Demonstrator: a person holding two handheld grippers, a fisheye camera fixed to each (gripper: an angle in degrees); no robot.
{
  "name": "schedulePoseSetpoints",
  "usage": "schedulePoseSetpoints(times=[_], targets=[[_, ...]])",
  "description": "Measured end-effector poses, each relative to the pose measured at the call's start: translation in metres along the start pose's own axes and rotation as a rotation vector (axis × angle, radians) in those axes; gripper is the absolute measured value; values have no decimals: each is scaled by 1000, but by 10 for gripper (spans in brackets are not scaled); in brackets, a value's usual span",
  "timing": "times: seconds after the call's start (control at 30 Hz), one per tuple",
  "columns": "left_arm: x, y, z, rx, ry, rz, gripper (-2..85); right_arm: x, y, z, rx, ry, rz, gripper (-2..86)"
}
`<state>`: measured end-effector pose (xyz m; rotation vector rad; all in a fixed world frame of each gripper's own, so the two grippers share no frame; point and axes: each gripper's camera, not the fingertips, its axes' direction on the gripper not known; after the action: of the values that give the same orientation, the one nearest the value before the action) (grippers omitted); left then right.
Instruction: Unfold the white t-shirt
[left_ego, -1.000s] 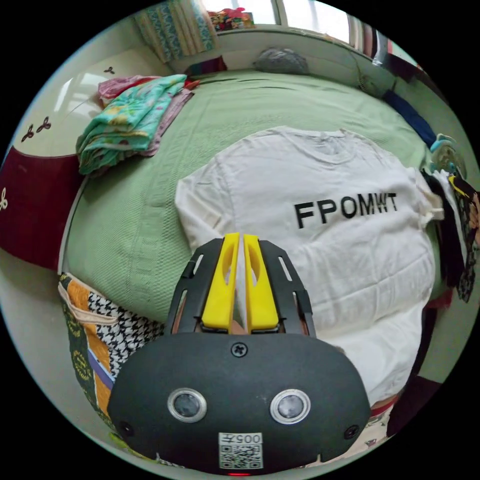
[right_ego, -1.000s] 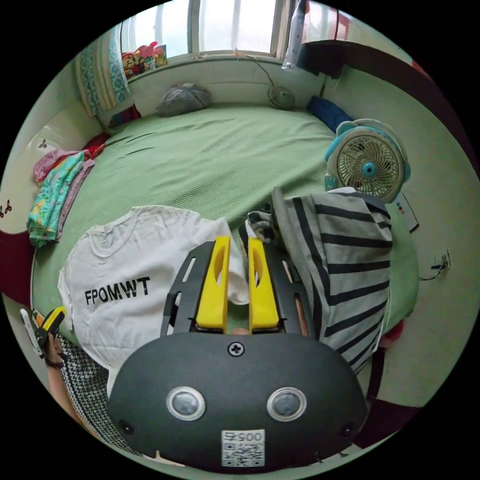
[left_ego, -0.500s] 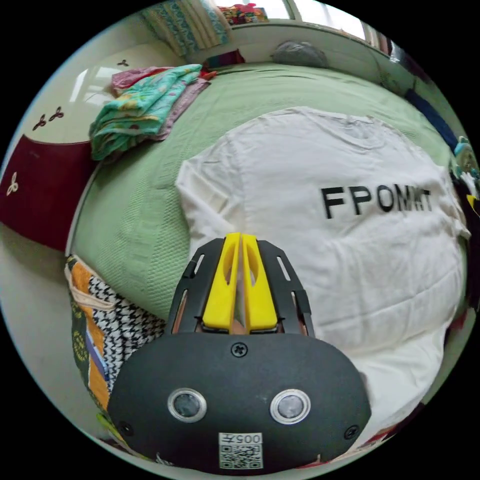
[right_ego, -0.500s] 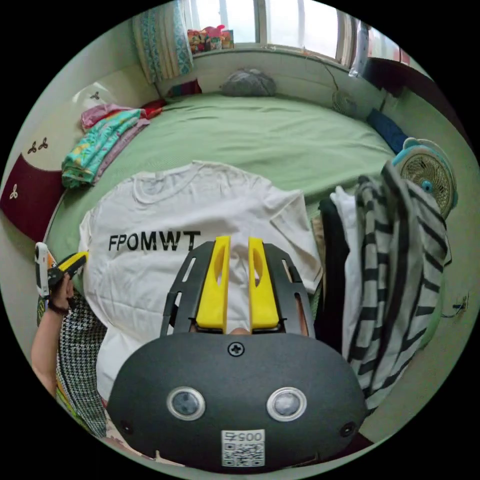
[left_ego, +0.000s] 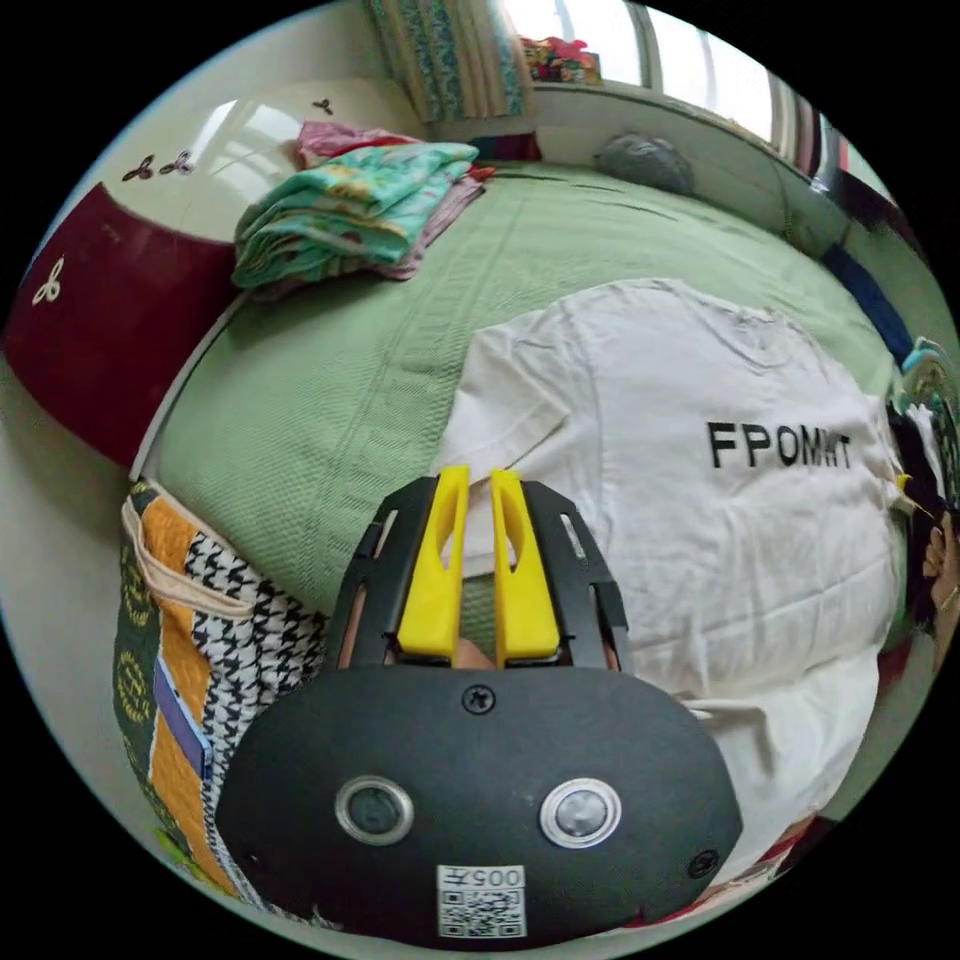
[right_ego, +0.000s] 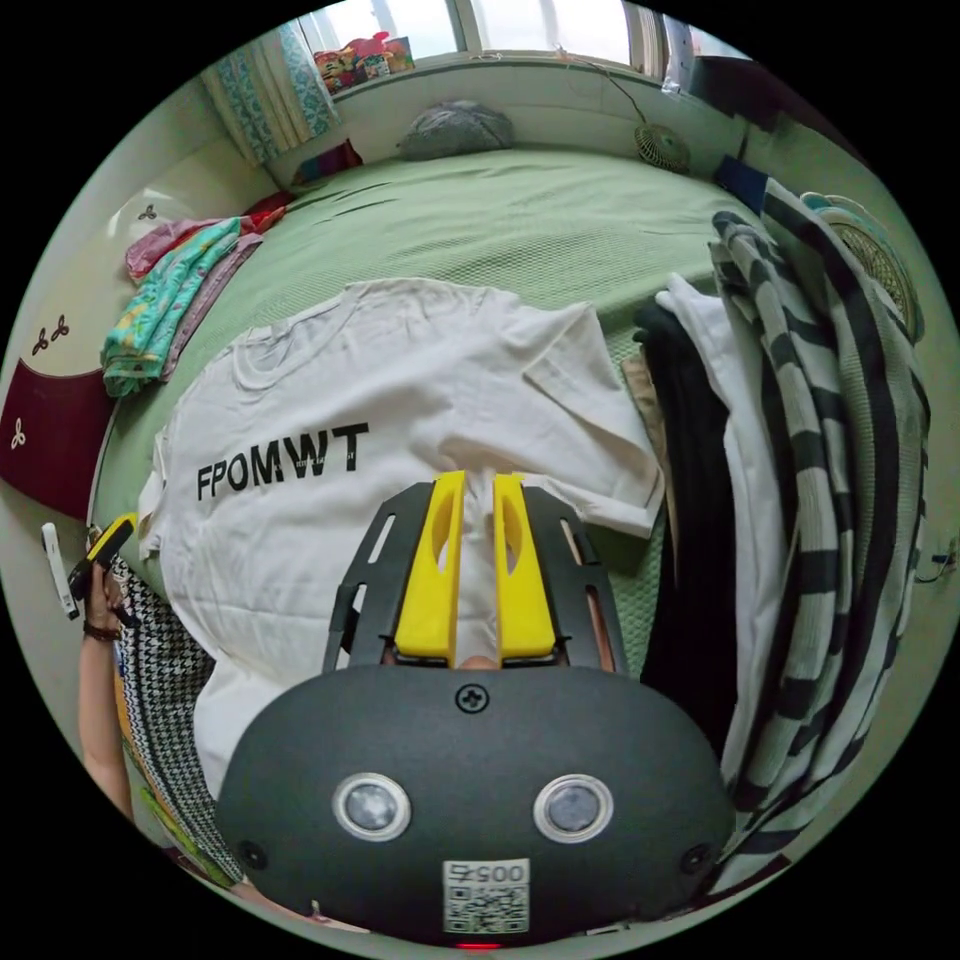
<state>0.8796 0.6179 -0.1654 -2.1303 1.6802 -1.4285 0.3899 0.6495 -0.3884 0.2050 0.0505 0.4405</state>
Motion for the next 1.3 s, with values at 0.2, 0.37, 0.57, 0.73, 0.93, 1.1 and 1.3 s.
schedulePoseSetpoints(times=[0.2, 0.37, 0.57, 0.73, 0.93, 1.1, 1.3], targets=[[3, -16, 17, -33, 42, -20, 100, -11, 6, 11, -10, 30, -69, 43], [0, -18, 33, -82, 47, -58, 86, -7, 12, 15, -15, 40, -114, 40], [-23, -8, 17, -33, 108, -123, 35, 0, 26, 33, -46, 67, -177, 14], [-78, -5, -8, -9, 57, -256, 12, 10, 36, 34, -38, 50, -183, -7], [-125, 15, -37, -88, -8, -425, 2, 28, 60, 30, -58, 44, -140, -9], [-108, 37, -82, -31, -110, -354, -5, 42, 92, 14, -66, 33, -112, -9], [-17, 93, -128, -30, 96, -92, -6, 9, 145, -8, -19, 10, -162, -9]])
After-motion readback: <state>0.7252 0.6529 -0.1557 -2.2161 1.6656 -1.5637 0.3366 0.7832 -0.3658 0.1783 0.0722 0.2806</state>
